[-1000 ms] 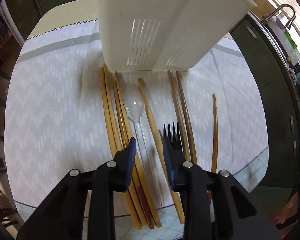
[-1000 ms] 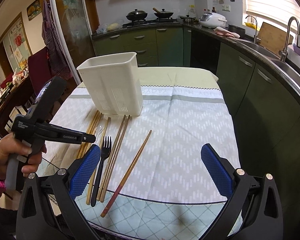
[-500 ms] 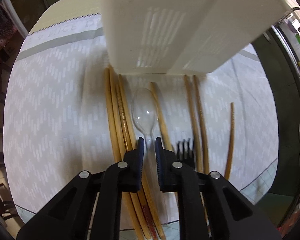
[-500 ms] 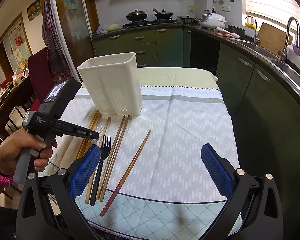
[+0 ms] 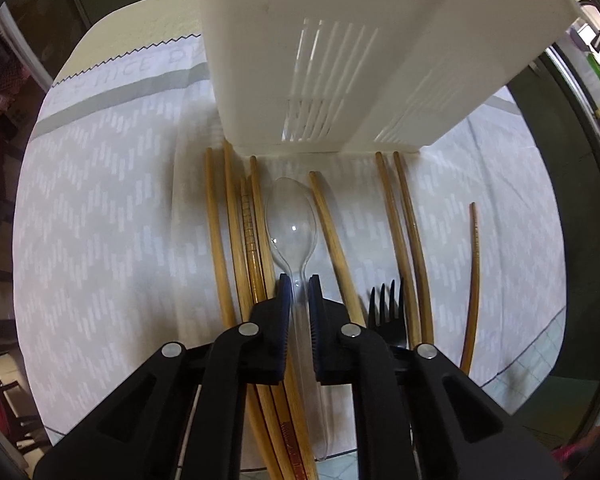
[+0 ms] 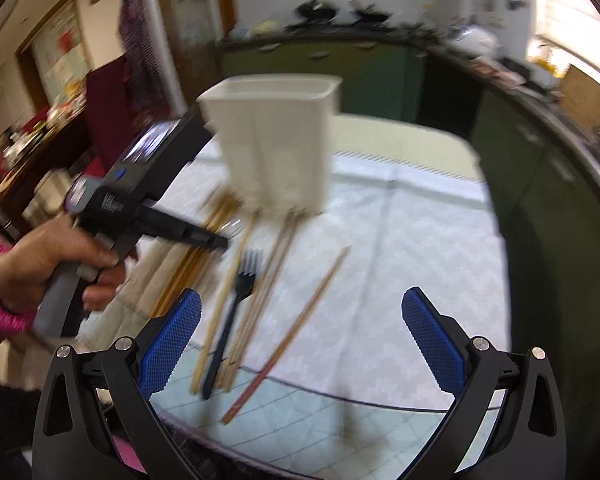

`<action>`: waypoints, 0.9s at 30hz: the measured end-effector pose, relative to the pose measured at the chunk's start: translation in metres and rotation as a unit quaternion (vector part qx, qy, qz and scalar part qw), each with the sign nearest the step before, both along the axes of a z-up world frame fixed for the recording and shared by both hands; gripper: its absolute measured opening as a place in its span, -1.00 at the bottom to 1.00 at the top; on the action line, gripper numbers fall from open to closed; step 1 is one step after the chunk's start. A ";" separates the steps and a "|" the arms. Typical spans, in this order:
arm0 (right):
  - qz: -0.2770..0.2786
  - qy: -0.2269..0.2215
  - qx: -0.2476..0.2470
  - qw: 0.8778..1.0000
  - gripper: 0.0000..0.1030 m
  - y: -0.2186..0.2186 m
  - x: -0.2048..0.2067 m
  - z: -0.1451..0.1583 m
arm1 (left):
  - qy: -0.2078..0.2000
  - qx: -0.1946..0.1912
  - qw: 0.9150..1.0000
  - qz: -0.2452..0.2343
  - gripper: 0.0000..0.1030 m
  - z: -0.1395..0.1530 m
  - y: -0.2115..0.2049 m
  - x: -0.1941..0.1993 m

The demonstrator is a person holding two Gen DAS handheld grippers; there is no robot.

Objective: Organize utensils
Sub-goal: 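Lower the left tool onto the clear plastic spoon and close on it, then close the right tool on the black plastic fork while the left tool holds the spoon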

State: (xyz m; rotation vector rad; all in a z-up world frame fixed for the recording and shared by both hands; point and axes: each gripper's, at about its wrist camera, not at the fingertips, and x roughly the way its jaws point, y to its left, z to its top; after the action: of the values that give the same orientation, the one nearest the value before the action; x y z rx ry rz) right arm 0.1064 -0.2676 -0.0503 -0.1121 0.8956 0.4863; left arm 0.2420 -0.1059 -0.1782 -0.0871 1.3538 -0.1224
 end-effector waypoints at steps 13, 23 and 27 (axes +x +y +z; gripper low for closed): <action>0.059 0.185 -0.007 0.981 -0.06 0.067 0.057 -0.068 | -0.030 -0.030 0.999 -0.015 -0.83 0.021 0.024 -0.006; 0.060 0.219 -0.026 0.974 -0.45 0.097 0.066 -0.096 | -0.063 -0.037 0.997 -0.028 -0.83 0.042 0.037 -0.027; 0.056 0.213 -0.041 0.975 -0.65 0.100 0.068 -0.101 | -0.069 -0.042 0.996 -0.033 -0.83 0.048 0.040 -0.031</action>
State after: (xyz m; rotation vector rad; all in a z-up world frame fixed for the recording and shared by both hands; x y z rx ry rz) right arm 0.1742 -0.1675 -0.1514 -0.1360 1.3355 0.5906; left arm 0.2105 -0.0658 -0.1303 -0.1028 1.2135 -0.2378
